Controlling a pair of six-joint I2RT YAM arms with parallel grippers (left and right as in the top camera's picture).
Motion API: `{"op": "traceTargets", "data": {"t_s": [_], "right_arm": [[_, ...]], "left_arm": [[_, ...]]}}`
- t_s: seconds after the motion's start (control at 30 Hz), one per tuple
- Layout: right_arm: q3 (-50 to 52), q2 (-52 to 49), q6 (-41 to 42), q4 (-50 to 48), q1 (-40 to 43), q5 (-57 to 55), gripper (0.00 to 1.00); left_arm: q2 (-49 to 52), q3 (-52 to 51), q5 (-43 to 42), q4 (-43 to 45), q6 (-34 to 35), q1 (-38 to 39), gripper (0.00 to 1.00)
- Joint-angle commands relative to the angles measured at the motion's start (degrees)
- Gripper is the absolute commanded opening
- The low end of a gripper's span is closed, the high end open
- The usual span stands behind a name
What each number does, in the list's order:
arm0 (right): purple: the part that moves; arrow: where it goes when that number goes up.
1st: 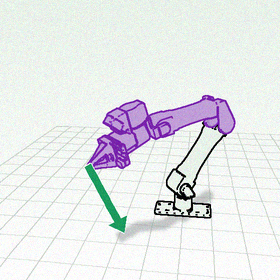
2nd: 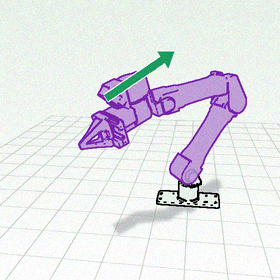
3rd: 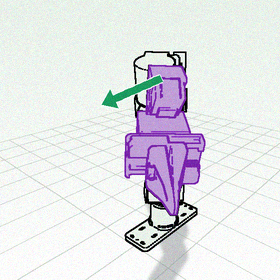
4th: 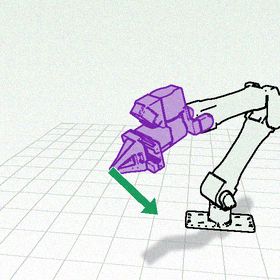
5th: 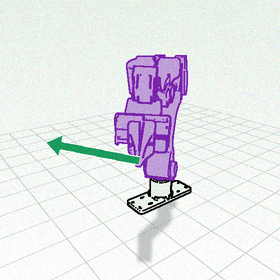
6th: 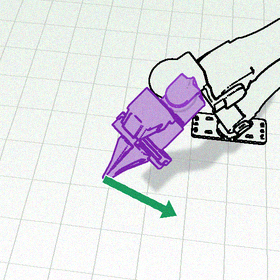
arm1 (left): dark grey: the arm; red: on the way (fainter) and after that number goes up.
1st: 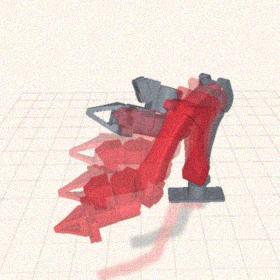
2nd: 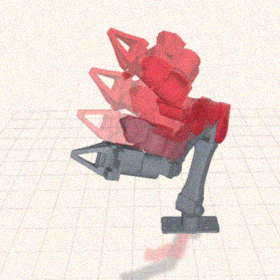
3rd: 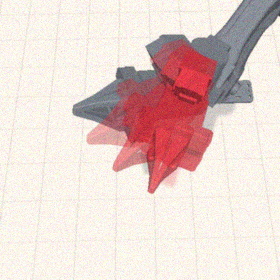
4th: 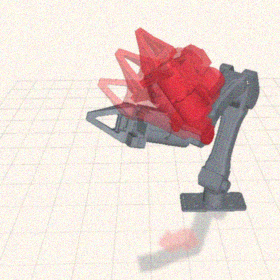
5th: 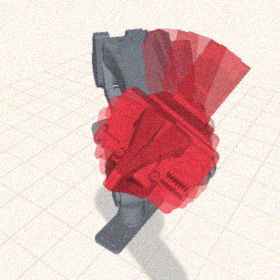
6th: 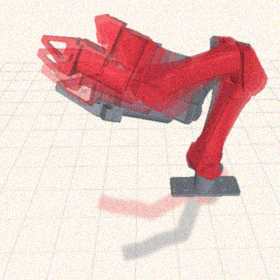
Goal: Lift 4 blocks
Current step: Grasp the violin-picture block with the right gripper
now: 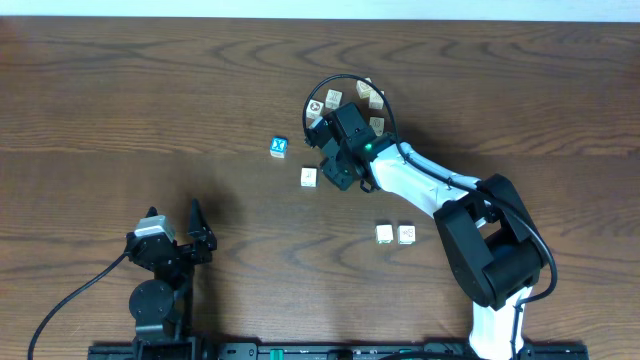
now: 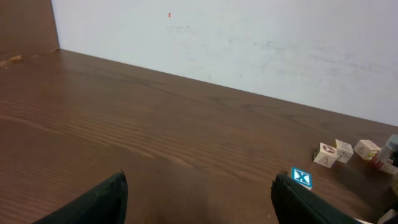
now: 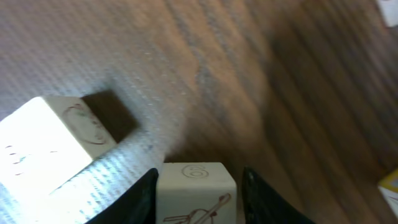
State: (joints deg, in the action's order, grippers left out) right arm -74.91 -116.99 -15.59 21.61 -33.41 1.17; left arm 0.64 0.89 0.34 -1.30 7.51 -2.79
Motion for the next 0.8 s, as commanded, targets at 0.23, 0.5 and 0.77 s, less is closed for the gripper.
{"op": "traceTargets", "data": {"t_s": [0.23, 0.5, 0.77], "right_arm": [[-2.5, 0.1, 2.3, 1.6, -0.4, -3.1, 0.35], [-6.3, 0.3, 5.5, 8.2, -0.5, -3.1, 0.20], [-14.4, 4.2, 12.1, 19.3, -0.5, -3.1, 0.17]], "left_arm": [[0.0, -0.7, 1.4, -2.8, -0.1, 0.2, 0.74], [0.0, -0.7, 1.4, -2.8, -0.1, 0.2, 0.74], [0.0, -0.7, 1.4, -2.8, -0.1, 0.2, 0.74]]}}
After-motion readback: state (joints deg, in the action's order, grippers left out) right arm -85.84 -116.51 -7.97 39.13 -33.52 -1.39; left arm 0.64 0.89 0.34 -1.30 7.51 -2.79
